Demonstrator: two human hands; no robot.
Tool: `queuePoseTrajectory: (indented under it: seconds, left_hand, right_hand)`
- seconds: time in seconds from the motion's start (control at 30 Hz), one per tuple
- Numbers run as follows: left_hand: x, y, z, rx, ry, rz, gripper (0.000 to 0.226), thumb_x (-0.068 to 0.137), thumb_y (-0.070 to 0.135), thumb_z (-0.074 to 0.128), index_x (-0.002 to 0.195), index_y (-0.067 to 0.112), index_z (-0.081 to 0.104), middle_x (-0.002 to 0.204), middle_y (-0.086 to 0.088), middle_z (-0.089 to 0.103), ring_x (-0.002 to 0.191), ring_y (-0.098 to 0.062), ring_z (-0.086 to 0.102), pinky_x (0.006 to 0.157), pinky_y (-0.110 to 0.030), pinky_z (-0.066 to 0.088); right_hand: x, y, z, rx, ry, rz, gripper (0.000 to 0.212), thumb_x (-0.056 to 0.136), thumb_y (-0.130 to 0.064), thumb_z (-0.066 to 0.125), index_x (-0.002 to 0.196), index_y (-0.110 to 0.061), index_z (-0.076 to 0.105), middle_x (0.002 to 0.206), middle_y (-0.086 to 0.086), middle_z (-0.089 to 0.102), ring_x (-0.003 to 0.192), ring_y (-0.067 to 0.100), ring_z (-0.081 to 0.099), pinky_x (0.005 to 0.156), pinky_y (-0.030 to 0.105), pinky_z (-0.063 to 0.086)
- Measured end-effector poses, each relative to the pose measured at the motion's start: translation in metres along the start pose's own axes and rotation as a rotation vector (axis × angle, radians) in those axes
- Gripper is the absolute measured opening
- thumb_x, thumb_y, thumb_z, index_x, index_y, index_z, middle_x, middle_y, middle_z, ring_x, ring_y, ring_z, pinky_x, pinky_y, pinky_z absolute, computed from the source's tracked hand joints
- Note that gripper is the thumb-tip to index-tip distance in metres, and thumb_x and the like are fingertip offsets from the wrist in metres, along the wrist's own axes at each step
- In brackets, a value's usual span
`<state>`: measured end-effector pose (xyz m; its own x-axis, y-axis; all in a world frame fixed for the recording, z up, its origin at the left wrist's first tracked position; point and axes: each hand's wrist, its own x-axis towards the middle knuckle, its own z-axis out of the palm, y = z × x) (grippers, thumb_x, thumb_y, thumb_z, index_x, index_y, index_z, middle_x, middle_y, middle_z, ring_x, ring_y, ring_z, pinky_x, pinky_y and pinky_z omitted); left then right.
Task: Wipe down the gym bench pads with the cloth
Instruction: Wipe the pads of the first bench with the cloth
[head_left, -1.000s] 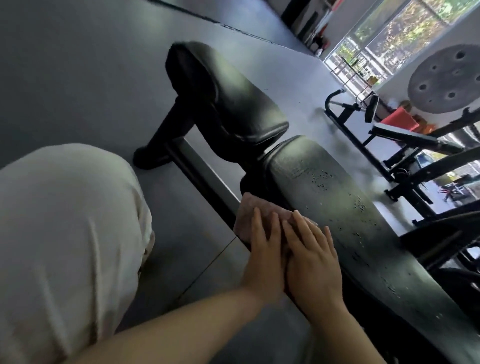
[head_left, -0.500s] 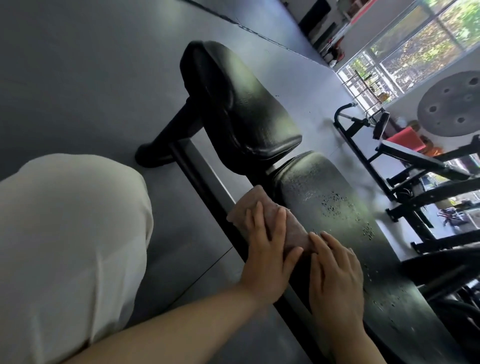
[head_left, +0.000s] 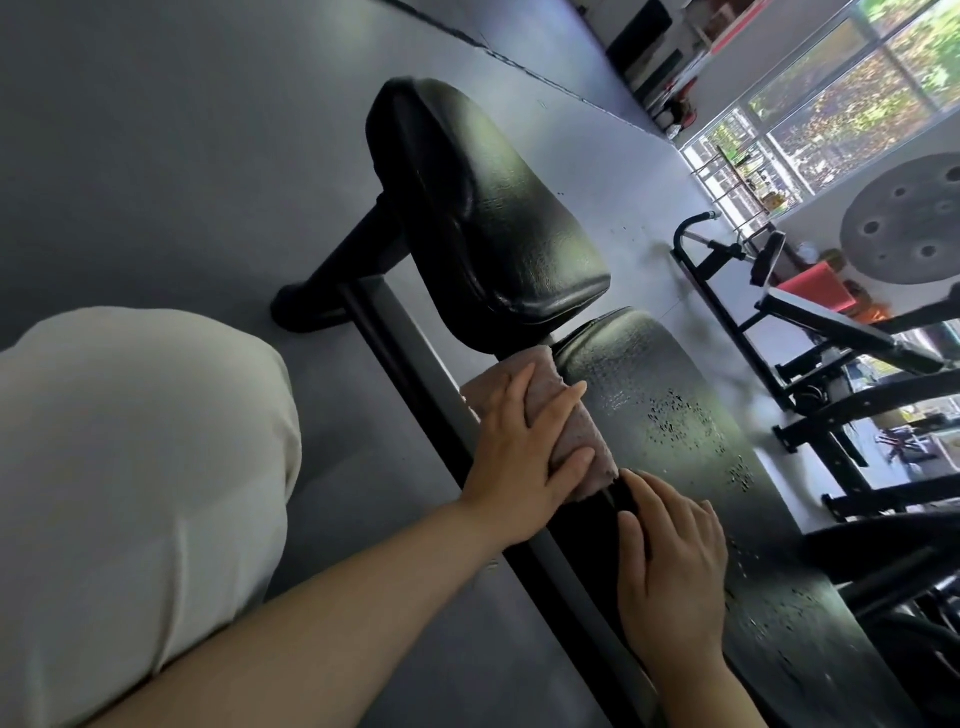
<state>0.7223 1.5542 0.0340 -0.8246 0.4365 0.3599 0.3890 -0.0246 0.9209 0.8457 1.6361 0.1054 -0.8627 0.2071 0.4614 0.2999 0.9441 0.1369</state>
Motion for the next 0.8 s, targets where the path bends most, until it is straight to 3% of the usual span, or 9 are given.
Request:
queuePoseTrajectory:
  seconds: [0.27, 0.37, 0.57, 0.67, 0.8]
  left_hand:
    - [0.042, 0.012, -0.016, 0.057, -0.064, -0.096, 0.065, 0.071, 0.056, 0.034, 0.128, 0.032, 0.054, 0.147, 0.001, 0.031, 0.131, -0.021, 0.034, 0.106, -0.043, 0.033]
    - [0.054, 0.014, -0.016, 0.101, -0.107, -0.139, 0.049, 0.079, 0.046, 0.049, 0.126, 0.036, 0.055, 0.149, 0.005, 0.029, 0.132, -0.019, 0.035, 0.105, -0.040, 0.035]
    - [0.040, 0.010, -0.002, 0.065, 0.099, -0.138, 0.057, 0.074, 0.048, 0.038, 0.126, 0.035, 0.055, 0.142, 0.003, 0.040, 0.129, -0.021, 0.038, 0.103, -0.049, 0.036]
    - [0.022, 0.018, 0.005, 0.034, 0.159, -0.187, 0.060, 0.075, 0.049, 0.034, 0.132, 0.034, 0.049, 0.149, 0.000, 0.030, 0.135, -0.023, 0.027, 0.105, -0.051, 0.034]
    - [-0.001, 0.034, 0.013, 0.058, 0.123, -0.207, 0.062, 0.076, 0.049, 0.029, 0.135, 0.037, 0.044, 0.155, -0.005, 0.011, 0.139, -0.028, 0.010, 0.110, -0.051, 0.025]
  right_hand:
    - [0.002, 0.000, 0.002, 0.032, 0.006, 0.049, 0.046, 0.094, -0.035, 0.031, 0.117, -0.012, 0.064, 0.115, 0.006, 0.064, 0.104, 0.021, 0.048, 0.101, 0.051, 0.032]
    - [0.002, 0.000, 0.003, 0.054, 0.017, 0.050, 0.043, 0.094, -0.034, 0.032, 0.117, -0.013, 0.063, 0.114, 0.006, 0.064, 0.103, 0.021, 0.048, 0.101, 0.051, 0.032]
    - [0.001, 0.001, 0.004, 0.064, 0.026, 0.044, 0.052, 0.100, -0.044, 0.024, 0.116, -0.014, 0.062, 0.114, 0.006, 0.064, 0.102, 0.021, 0.049, 0.098, 0.052, 0.033]
    - [0.001, -0.001, 0.005, 0.062, 0.025, 0.054, 0.061, 0.100, -0.049, 0.018, 0.116, -0.012, 0.064, 0.114, 0.005, 0.064, 0.102, 0.021, 0.049, 0.098, 0.053, 0.034]
    - [0.001, 0.000, 0.006, 0.055, 0.031, 0.056, 0.063, 0.100, -0.050, 0.017, 0.115, -0.012, 0.065, 0.114, 0.006, 0.065, 0.101, 0.021, 0.050, 0.094, 0.056, 0.038]
